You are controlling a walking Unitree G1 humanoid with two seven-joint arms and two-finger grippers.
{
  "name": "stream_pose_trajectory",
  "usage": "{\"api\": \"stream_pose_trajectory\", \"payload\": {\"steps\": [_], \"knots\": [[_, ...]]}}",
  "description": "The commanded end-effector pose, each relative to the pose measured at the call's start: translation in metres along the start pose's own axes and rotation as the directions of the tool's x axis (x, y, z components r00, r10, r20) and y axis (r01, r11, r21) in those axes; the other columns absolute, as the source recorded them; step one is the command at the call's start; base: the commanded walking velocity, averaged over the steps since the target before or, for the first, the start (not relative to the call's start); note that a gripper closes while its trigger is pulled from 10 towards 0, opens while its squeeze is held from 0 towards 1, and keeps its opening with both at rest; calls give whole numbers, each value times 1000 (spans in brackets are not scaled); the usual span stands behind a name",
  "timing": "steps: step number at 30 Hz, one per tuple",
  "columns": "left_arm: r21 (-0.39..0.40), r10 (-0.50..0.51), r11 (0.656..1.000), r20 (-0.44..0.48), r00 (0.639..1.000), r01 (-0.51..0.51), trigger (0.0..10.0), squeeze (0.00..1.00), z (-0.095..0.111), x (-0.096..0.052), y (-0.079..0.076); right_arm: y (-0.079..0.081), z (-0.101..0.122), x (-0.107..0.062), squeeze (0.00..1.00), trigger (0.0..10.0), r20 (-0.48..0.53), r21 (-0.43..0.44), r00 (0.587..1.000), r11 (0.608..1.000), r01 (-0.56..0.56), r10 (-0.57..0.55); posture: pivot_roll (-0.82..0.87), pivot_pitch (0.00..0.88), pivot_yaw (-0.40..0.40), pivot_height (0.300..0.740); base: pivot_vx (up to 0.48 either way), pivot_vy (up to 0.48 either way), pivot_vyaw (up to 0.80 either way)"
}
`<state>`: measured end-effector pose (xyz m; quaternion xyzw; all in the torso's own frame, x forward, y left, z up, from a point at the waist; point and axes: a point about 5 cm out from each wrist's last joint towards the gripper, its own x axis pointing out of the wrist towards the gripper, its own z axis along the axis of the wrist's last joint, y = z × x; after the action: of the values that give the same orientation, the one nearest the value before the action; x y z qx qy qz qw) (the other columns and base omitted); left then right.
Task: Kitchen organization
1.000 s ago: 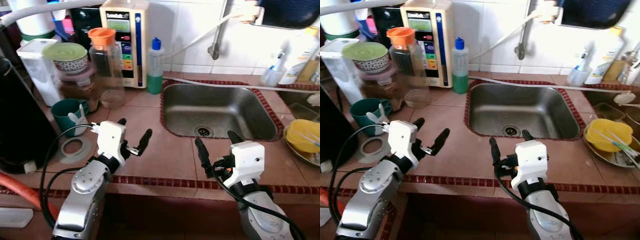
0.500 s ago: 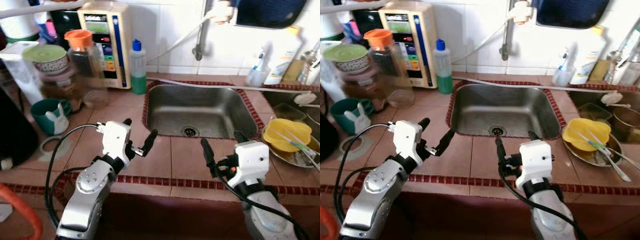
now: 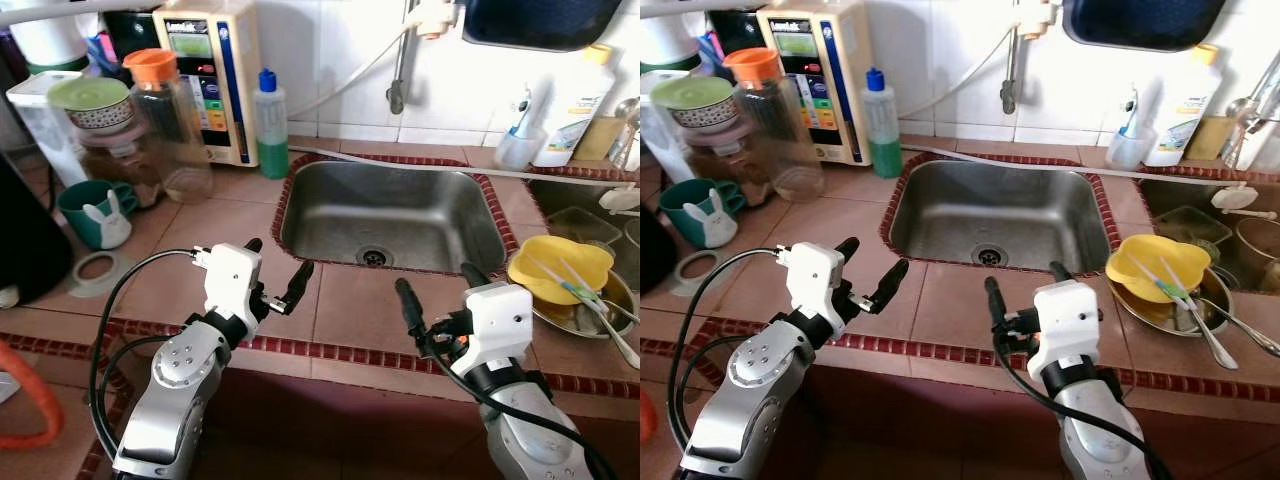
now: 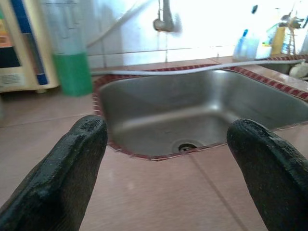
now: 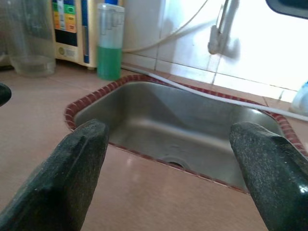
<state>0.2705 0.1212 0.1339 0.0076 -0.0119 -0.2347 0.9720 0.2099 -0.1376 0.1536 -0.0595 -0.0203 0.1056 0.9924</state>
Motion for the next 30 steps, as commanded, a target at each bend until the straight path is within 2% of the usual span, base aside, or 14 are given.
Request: {"api": "stream_pose_trajectory", "payload": {"steps": [1,5,8,9,11,13,14,17,19,23,27,30], "knots": [[4,11,1000,16,1000,-11,10000,0,3,1,2,-2,6,2,0,10000,18,1,1000,1000,15,-15,73,0,4,740,0,0,0],[1,10,1000,24,1000,-10,10000,0,6,7,6,-6,14,8,0,10000,39,6,998,998,58,-58,71,0,7,740,0,0,0],[3,10,1000,36,999,-10,10000,0,10,13,10,-8,23,14,0,10000,78,-26,989,992,126,-124,68,0,8,740,0,0,0],[4,15,1000,43,999,-15,10000,0,12,16,12,-9,24,16,0,10000,84,-19,987,990,141,-139,68,0,7,740,0,0,0],[2,26,1000,58,998,-26,10000,0,16,23,16,-6,26,18,0,10000,85,59,988,991,122,-127,64,0,7,740,0,0,0],[2,29,1000,71,997,-29,10000,0,19,28,17,-8,26,18,0,10000,77,39,986,989,144,-147,64,0,6,740,0,0,0],[-1,29,1000,78,996,-29,10000,0,21,31,16,-8,25,18,0,10000,67,56,985,986,157,-161,64,0,6,740,0,0,0],[-13,9,1000,88,996,-7,10000,0,22,37,11,-9,25,18,0,10000,61,22,986,988,152,-153,56,0,5,740,0,0,0],[-23,-29,999,93,995,31,10000,0,21,43,1,-12,23,18,0,10000,42,-6,982,983,184,-184,52,0,4,740,0,0,0],[-43,-82,995,106,991,87,10000,0,21,50,-18,-14,25,18,0,10000,48,27,979,980,197,-198,46,0,5,740,0,0,0],[-49,-86,995,109,990,92,10000,0,20,51,-21,-13,25,17,0,10000,44,24,979,980,196,-197,37,0,6,740,0,0,0],[-52,-83,995,105,991,89,10000,0,18,50,-19,-12,23,15,0,10000,31,29,980,980,196,-197,35,0,7,740,0,0,-731]]}}
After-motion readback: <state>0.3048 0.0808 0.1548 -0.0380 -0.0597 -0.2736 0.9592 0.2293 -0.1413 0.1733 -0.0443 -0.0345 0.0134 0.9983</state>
